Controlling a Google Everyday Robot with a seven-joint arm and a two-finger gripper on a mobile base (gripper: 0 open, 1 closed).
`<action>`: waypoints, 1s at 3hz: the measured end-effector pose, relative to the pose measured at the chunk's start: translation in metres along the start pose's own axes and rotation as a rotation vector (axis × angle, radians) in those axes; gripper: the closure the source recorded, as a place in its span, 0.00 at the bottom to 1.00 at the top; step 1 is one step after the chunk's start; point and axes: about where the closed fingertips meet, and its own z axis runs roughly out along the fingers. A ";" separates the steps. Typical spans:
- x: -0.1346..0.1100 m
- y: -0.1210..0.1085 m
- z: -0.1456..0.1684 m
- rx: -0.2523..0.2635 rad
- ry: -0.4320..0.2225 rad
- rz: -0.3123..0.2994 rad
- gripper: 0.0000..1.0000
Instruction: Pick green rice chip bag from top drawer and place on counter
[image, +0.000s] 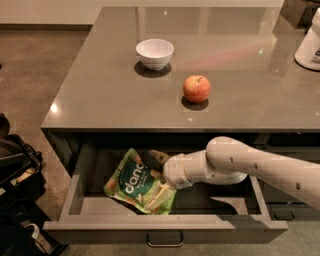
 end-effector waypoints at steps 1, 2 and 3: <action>0.017 0.005 0.000 0.053 0.011 0.060 0.00; 0.019 0.003 0.000 0.064 0.016 0.060 0.19; 0.019 0.003 0.000 0.064 0.016 0.060 0.41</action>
Offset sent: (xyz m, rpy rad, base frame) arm -0.0036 -0.0064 -0.0119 0.0023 0.0200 -0.0565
